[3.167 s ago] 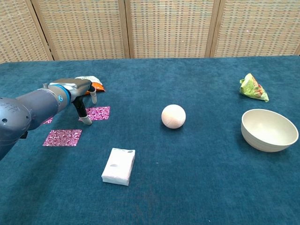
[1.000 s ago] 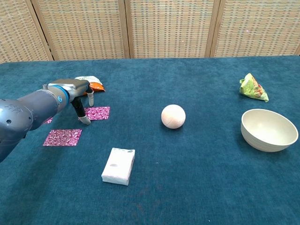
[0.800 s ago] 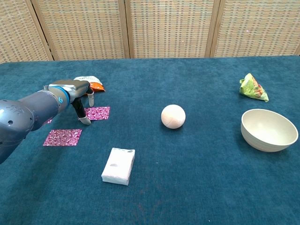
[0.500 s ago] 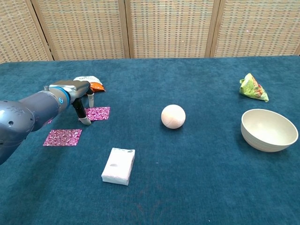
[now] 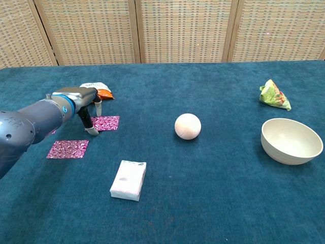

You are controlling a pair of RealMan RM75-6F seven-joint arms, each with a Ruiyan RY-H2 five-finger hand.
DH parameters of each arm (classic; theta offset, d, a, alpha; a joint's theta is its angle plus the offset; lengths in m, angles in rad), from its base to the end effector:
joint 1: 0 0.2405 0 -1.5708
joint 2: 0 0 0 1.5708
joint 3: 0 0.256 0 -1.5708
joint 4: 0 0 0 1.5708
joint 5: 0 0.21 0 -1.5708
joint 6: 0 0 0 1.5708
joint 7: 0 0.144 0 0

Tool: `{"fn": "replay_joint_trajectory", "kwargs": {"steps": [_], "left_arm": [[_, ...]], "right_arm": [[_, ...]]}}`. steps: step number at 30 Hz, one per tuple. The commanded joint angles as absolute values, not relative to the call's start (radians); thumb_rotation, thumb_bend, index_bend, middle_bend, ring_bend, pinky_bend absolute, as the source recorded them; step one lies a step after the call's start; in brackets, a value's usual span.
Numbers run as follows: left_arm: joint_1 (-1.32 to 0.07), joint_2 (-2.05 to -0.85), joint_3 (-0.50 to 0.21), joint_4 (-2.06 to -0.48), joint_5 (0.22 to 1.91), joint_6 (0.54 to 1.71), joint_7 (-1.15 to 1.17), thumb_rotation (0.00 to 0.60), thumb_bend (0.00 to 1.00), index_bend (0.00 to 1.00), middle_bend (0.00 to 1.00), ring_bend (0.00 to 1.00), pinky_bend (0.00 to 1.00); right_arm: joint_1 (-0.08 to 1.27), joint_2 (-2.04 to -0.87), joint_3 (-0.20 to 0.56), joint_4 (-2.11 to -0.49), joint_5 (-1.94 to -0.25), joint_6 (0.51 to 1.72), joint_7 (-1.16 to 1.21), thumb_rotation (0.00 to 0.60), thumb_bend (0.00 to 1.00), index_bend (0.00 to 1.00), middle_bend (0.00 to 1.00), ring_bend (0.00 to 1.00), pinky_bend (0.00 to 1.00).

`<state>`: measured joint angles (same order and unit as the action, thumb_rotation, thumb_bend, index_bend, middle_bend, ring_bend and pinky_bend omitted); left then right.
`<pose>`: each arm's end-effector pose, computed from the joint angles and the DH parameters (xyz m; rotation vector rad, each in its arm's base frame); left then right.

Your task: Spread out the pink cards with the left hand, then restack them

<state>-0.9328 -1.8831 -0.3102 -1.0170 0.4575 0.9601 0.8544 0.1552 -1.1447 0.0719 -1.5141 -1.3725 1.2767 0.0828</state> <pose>-0.1653 0.4053 -0.0730 -1.5811 -0.9984 -0.4534 -0.3417 -0.2080 0.1454 1.3789 -1.0659 0.7975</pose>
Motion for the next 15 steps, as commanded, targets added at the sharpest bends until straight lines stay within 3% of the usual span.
{"fn": "replay_joint_trajectory", "kwargs": {"steps": [1, 15], "left_arm": [[-0.932, -1.879, -0.313, -1.022, 0.461, 0.963, 0.852, 0.6, 0.31, 0.55, 0.0, 0.0, 0.0], [-0.905, -1.803, -0.322, -1.121, 0.475, 1.017, 0.849, 0.6, 0.3, 0.55, 0.0, 0.0, 0.0]], "right_arm": [[0.155, -1.145, 0.072, -1.514, -1.372, 1.276, 0.082, 0.6, 0.13, 0.09, 0.0, 0.0, 0.0], [0.154, -1.143, 0.071, -1.521, -1.375, 1.279, 0.078, 0.6, 0.13, 0.09, 0.0, 0.0, 0.0]]}}
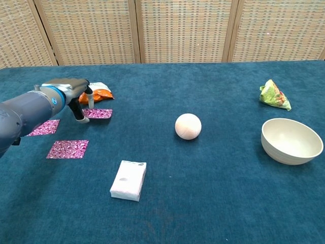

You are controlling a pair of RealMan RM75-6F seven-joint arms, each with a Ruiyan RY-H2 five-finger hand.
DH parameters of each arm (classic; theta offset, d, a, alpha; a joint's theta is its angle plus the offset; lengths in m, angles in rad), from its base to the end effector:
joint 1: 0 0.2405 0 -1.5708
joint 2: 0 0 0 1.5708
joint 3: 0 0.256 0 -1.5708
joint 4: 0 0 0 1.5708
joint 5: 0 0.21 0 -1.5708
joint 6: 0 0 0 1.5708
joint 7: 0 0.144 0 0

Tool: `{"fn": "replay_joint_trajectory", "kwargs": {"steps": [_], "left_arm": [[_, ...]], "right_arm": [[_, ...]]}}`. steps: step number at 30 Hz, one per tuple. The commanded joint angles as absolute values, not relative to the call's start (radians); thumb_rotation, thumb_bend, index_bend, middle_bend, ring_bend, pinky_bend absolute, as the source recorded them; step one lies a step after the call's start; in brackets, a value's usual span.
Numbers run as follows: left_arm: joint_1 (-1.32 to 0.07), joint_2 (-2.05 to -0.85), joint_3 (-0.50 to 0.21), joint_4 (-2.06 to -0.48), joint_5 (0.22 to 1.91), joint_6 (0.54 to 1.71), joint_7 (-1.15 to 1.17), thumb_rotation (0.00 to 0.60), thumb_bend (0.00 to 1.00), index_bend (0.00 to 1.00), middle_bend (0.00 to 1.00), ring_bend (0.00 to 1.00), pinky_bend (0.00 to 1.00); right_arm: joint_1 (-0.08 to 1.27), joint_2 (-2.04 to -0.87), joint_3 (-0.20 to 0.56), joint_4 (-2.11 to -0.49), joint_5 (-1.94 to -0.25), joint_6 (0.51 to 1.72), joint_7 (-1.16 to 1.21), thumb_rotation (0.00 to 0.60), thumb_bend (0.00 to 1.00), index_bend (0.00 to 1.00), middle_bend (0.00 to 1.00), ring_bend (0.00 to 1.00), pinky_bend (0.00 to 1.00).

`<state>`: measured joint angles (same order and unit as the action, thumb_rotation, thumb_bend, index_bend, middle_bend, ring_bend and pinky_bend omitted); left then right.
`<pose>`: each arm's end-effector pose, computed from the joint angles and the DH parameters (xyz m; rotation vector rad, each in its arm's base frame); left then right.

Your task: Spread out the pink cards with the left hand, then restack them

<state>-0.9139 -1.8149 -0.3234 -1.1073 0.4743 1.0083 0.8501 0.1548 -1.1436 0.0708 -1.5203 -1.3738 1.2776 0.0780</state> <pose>-0.1645 0.4079 -0.0501 -1.5447 -0.9826 -0.4905 -0.3405 -0.2075 0.1448 1.3819 -1.0660 0.7976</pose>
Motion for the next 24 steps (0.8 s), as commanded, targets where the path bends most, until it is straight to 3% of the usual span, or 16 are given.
{"fn": "replay_joint_trajectory", "kwargs": {"steps": [1, 24], "left_arm": [[-0.901, -1.796, -0.32, -1.129, 0.476, 1.021, 0.848, 0.6, 0.3, 0.55, 0.0, 0.0, 0.0], [-0.705, -1.541, -0.214, -1.352, 0.575, 1.084, 0.703, 0.6, 0.27, 0.54, 0.0, 0.0, 0.0]], "right_arm": [[0.154, -1.143, 0.071, -1.522, -1.375, 1.28, 0.077, 0.6, 0.13, 0.09, 0.0, 0.0, 0.0], [0.153, -1.149, 0.062, -1.538, -1.395, 1.293, 0.045, 0.6, 0.13, 0.09, 0.0, 0.0, 0.0]]}}
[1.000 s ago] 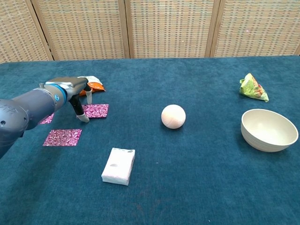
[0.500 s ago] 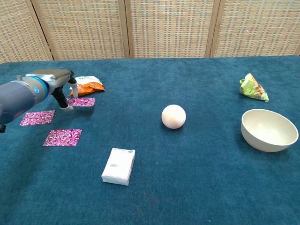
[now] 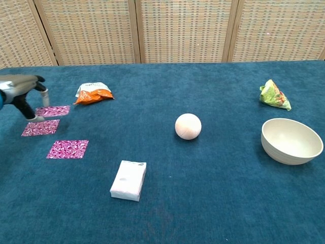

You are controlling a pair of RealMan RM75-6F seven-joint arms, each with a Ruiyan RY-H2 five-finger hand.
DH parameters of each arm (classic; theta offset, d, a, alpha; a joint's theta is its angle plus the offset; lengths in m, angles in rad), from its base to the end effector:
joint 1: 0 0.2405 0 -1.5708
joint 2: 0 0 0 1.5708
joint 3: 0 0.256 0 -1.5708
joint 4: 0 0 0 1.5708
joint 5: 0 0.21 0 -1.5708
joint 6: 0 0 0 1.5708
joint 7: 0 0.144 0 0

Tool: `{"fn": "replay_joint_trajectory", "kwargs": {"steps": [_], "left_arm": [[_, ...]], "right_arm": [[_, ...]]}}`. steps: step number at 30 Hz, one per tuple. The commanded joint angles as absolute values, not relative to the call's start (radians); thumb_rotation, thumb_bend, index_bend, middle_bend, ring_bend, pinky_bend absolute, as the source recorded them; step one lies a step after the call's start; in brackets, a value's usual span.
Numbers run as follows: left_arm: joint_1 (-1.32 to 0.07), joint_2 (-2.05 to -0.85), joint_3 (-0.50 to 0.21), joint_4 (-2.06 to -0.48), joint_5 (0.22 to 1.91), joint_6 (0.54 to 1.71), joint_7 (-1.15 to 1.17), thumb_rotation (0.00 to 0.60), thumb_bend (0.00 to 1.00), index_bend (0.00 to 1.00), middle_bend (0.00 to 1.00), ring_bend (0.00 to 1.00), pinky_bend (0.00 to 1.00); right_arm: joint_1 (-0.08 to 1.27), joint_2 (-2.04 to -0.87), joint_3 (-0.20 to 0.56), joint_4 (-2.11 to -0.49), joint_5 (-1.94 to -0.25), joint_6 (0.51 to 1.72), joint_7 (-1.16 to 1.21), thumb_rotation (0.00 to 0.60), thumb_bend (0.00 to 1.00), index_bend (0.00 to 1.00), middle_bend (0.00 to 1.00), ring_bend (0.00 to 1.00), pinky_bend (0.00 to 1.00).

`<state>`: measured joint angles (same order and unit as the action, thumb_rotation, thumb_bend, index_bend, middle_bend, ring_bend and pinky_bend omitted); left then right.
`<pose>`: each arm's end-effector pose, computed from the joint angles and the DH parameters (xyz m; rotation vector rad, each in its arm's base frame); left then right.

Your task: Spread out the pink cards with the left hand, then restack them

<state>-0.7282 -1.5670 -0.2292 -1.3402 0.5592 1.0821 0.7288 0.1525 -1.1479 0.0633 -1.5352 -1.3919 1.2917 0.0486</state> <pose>-0.2365 0.3737 0.0182 -1.4545 -0.9963 -0.4607 -0.3351 -0.2050 0.1409 1.4062 -1.0464 0.7981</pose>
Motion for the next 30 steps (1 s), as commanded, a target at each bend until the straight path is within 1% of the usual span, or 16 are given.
{"fn": "replay_joint_trajectory", "kwargs": {"steps": [1, 8, 15, 23, 30], "left_arm": [[-0.698, -1.532, -0.21, -1.354, 0.579, 1.082, 0.693, 0.6, 0.26, 0.54, 0.0, 0.0, 0.0], [-0.664, -1.498, -0.196, -1.341, 0.599, 1.066, 0.642, 0.6, 0.24, 0.54, 0.0, 0.0, 0.0], [-0.657, -1.51, -0.186, -1.293, 0.621, 1.056, 0.626, 0.6, 0.21, 0.54, 0.0, 0.0, 0.0], [-0.659, -1.545, -0.191, -1.232, 0.641, 1.049, 0.61, 0.6, 0.17, 0.41, 0.0, 0.0, 0.0], [-0.663, -1.573, -0.2, -1.194, 0.652, 1.036, 0.597, 0.6, 0.15, 0.35, 0.0, 0.0, 0.0]], "right_arm": [[0.152, -1.15, 0.06, -1.54, -1.397, 1.295, 0.042, 0.6, 0.13, 0.09, 0.0, 0.0, 0.0], [0.151, -1.151, 0.057, -1.548, -1.404, 1.301, 0.031, 0.6, 0.13, 0.09, 0.0, 0.0, 0.0], [0.151, -1.151, 0.058, -1.55, -1.403, 1.302, 0.031, 0.6, 0.13, 0.09, 0.0, 0.0, 0.0], [0.152, -1.152, 0.06, -1.545, -1.399, 1.299, 0.033, 0.6, 0.13, 0.09, 0.0, 0.0, 0.0], [0.152, -1.153, 0.061, -1.546, -1.397, 1.299, 0.032, 0.6, 0.13, 0.09, 0.0, 0.0, 0.0]]}}
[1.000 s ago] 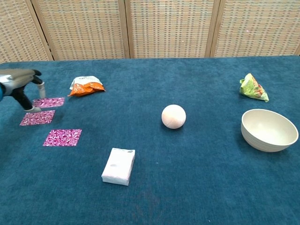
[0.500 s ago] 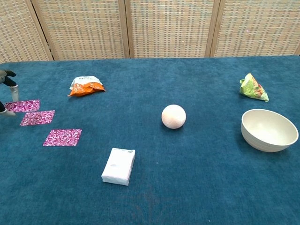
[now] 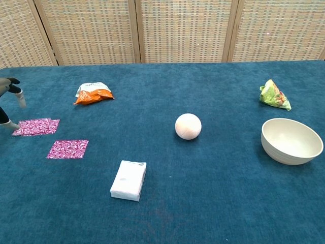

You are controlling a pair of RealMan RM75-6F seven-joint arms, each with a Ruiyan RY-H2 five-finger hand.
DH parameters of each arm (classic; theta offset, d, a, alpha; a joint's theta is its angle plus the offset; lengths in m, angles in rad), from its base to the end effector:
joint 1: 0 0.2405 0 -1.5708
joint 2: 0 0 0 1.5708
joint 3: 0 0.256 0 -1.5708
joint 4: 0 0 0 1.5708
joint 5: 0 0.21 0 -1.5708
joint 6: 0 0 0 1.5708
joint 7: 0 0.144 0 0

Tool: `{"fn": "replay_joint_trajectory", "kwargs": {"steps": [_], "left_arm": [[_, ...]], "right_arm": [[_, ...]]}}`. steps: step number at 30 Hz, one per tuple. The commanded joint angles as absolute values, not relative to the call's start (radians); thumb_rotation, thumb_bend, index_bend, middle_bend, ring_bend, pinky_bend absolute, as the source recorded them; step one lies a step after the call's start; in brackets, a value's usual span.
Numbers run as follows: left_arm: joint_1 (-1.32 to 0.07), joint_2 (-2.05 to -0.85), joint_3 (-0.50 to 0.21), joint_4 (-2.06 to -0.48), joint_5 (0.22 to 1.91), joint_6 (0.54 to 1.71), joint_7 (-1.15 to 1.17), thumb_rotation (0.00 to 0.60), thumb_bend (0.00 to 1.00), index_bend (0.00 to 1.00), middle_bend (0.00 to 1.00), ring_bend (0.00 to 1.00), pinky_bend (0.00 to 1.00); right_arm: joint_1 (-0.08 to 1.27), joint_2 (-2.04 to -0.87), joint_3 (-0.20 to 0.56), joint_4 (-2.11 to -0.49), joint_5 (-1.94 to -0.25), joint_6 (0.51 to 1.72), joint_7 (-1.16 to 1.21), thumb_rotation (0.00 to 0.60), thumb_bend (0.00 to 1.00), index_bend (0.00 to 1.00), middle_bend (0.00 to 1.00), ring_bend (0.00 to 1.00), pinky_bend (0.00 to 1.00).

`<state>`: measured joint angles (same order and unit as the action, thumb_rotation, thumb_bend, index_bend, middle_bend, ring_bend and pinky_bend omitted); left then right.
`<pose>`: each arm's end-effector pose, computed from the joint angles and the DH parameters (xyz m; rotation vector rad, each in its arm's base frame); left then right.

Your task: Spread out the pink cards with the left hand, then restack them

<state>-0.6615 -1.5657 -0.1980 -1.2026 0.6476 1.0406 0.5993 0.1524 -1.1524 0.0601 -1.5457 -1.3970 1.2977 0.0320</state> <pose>-0.2834 0.3706 0.0338 -1.3920 -0.9828 -0.4457 -0.3317 -0.2040 0.1379 1.4152 -1.0409 0.8002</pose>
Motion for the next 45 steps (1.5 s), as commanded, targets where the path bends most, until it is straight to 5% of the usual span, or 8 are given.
{"fn": "replay_joint_trajectory", "kwargs": {"steps": [1, 17, 33, 45], "left_arm": [[-0.664, -1.577, -0.201, -1.19, 0.653, 1.034, 0.596, 0.6, 0.15, 0.35, 0.0, 0.0, 0.0], [-0.648, -1.553, -0.224, -1.282, 0.696, 1.033, 0.54, 0.6, 0.14, 0.35, 0.0, 0.0, 0.0], [-0.623, -1.557, -0.106, -1.56, 0.853, 1.135, 0.633, 0.6, 0.14, 0.35, 0.0, 0.0, 0.0], [-0.595, -1.585, -0.063, -1.602, 0.87, 1.191, 0.688, 0.6, 0.14, 0.35, 0.0, 0.0, 0.0]], "right_arm": [[0.152, -1.153, 0.061, -1.545, -1.397, 1.299, 0.033, 0.6, 0.13, 0.09, 0.0, 0.0, 0.0], [0.152, -1.151, 0.061, -1.544, -1.396, 1.298, 0.038, 0.6, 0.13, 0.09, 0.0, 0.0, 0.0], [0.146, -1.14, 0.06, -1.552, -1.407, 1.312, 0.06, 0.6, 0.13, 0.09, 0.0, 0.0, 0.0], [0.141, -1.133, 0.058, -1.554, -1.42, 1.322, 0.081, 0.6, 0.13, 0.09, 0.0, 0.0, 0.0]]}}
